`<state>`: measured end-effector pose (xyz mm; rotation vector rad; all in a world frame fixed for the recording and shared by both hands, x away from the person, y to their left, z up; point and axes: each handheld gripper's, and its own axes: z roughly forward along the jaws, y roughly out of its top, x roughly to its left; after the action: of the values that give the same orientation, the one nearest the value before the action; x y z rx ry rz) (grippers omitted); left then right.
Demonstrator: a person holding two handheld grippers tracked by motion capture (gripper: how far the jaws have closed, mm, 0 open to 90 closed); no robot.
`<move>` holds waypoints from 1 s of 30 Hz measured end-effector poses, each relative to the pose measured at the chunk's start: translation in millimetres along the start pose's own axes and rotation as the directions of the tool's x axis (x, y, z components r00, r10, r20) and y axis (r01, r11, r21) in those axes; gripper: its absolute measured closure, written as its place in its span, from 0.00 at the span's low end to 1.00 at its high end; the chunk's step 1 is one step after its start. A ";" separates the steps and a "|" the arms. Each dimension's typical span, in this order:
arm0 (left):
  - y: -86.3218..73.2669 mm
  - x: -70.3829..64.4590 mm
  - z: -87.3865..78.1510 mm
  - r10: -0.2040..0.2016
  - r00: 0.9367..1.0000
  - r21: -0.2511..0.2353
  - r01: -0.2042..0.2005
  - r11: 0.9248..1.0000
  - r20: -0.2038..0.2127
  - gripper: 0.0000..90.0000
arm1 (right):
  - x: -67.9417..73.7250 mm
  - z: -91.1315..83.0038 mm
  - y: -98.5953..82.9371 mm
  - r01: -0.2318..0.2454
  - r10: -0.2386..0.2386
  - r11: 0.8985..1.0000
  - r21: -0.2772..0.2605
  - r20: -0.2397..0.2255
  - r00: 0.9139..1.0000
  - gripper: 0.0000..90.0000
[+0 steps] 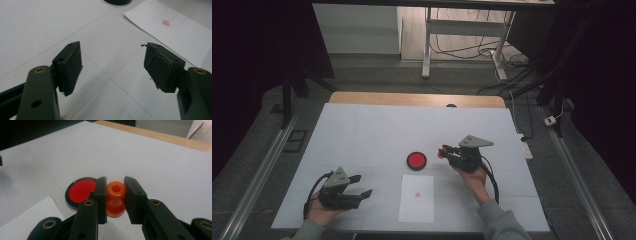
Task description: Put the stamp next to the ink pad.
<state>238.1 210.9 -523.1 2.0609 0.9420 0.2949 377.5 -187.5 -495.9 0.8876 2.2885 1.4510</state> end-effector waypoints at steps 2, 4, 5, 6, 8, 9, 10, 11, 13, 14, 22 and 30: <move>-0.1 -0.6 1.2 0.003 1.000 0.006 -0.004 1.000 0.001 0.34 | -0.6 5.9 -1.7 0.000 0.000 1.000 0.015 0.003 1.000 0.80; 0.1 -0.6 1.5 0.004 1.000 0.006 -0.004 1.000 0.002 0.34 | 0.0 12.9 -3.2 0.005 -0.006 0.999 0.032 0.005 1.000 0.80; 0.0 -0.3 1.4 0.004 1.000 0.005 -0.004 1.000 0.002 0.34 | 0.3 16.2 -3.5 0.011 -0.011 0.999 0.037 0.004 1.000 0.80; -0.1 0.0 1.2 0.003 1.000 0.005 -0.003 1.000 0.001 0.34 | 0.5 19.4 -3.9 0.015 -0.015 0.999 0.045 0.006 1.000 0.80; -0.3 0.8 0.8 0.001 1.000 0.004 -0.001 1.000 -0.002 0.34 | 0.6 25.8 -3.9 0.019 -0.020 0.998 0.065 0.009 1.000 0.80; -0.4 1.1 0.5 -0.001 1.000 0.004 0.001 1.000 -0.002 0.34 | 0.6 29.1 -4.1 0.024 -0.025 0.997 0.074 0.013 1.000 0.80; -0.5 1.3 0.4 -0.002 1.000 0.004 0.002 1.000 -0.003 0.34 | 0.5 32.0 -4.4 0.025 -0.026 0.997 0.075 0.016 1.000 0.80; -0.6 1.5 0.3 -0.002 1.000 0.004 0.002 1.000 -0.004 0.34 | 0.2 34.4 -4.6 0.028 -0.029 0.996 0.084 0.015 0.999 0.80; -0.8 1.9 0.2 -0.002 1.000 0.004 0.002 1.000 -0.005 0.34 | -0.3 37.9 -5.1 0.035 -0.038 0.994 0.099 0.026 0.999 0.80; -0.9 2.1 0.0 -0.003 1.000 0.004 0.003 1.000 -0.006 0.34 | -0.9 39.1 -5.6 0.032 -0.035 0.995 0.099 0.027 0.999 0.80; -1.4 4.0 0.0 -0.014 1.000 0.002 0.015 1.000 -0.017 0.33 | -2.2 44.1 -8.4 0.047 -0.054 0.992 0.120 0.054 0.997 0.80; -1.6 5.0 -1.3 -0.023 0.999 -0.004 0.023 1.000 -0.027 0.33 | 1.3 49.1 -11.4 0.082 -0.091 0.984 0.155 0.056 0.994 0.78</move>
<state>240.0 215.9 -524.1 2.0459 0.9805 0.3130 399.1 -155.1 -528.0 0.8514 2.3846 1.2077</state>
